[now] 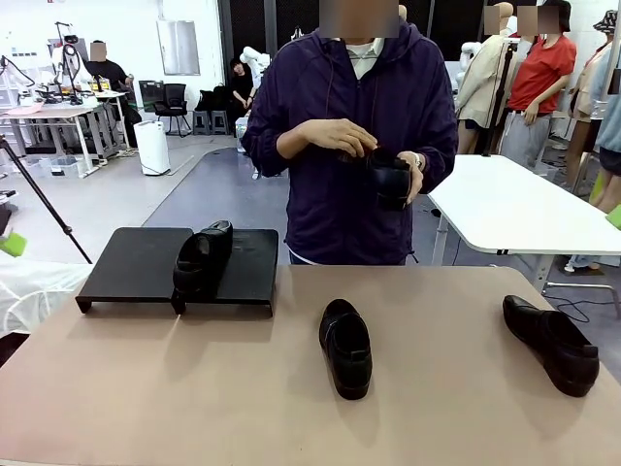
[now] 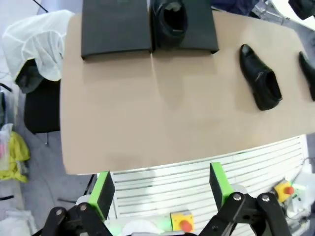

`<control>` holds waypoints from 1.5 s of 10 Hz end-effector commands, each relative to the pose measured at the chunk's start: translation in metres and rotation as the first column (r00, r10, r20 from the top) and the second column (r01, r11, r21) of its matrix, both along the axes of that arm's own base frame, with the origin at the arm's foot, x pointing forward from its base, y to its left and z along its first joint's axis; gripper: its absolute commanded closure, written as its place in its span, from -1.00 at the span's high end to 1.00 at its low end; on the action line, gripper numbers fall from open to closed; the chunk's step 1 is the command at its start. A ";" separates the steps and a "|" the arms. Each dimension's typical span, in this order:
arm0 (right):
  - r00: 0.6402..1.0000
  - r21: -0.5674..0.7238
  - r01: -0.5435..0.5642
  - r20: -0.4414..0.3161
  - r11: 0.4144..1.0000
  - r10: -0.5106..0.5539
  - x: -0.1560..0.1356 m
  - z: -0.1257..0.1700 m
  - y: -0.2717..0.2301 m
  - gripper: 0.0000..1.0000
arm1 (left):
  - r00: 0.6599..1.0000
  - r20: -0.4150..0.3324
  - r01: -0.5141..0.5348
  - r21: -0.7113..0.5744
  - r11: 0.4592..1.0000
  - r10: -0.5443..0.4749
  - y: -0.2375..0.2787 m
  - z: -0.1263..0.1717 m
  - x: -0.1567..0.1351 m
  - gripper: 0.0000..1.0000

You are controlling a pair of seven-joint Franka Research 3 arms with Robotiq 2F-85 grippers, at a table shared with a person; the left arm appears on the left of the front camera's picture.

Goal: Organize the shoes by placing them on the stand.
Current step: Place the Shoe from the middle of the table onto the Shoes Stand, then pick up one Shoe and place it in the middle of the table.

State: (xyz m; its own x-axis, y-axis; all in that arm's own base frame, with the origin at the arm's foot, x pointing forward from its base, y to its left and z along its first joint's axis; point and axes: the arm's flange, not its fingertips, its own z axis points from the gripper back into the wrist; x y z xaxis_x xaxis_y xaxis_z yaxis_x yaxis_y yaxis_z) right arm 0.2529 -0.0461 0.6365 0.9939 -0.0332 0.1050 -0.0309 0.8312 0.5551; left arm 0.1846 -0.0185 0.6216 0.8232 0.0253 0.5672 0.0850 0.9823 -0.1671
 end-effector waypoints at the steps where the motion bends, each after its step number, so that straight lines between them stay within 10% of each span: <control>1: 1.000 0.014 -0.022 0.013 1.000 0.022 0.000 0.002 -0.002 1.00 | 1.000 -0.014 0.020 -0.023 1.000 -0.020 0.002 -0.009 0.011 1.00; 12: 1.000 0.000 0.000 0.000 1.000 0.000 0.000 0.000 0.000 1.00 | 1.000 -0.014 0.020 -0.023 1.000 -0.020 0.002 -0.009 0.011 1.00; 13: 0.996 -0.313 -0.090 -0.054 0.946 0.076 0.035 -0.034 0.043 1.00 | 1.000 -0.014 0.020 -0.023 1.000 -0.020 0.002 -0.009 0.011 1.00; 15: 0.976 -0.427 -0.206 -0.032 0.880 0.213 0.064 -0.090 0.048 1.00 | 1.000 -0.014 0.020 -0.023 1.000 -0.020 0.002 -0.009 0.011 1.00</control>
State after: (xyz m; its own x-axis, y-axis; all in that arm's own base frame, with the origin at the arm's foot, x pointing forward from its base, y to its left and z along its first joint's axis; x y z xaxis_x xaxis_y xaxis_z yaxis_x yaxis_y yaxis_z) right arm 0.2971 0.0097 0.5723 0.9883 0.1496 0.0285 -0.1519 0.9568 0.2479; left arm 0.1948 -0.0177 0.6156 0.8383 0.0216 0.5448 0.0931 0.9789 -0.1820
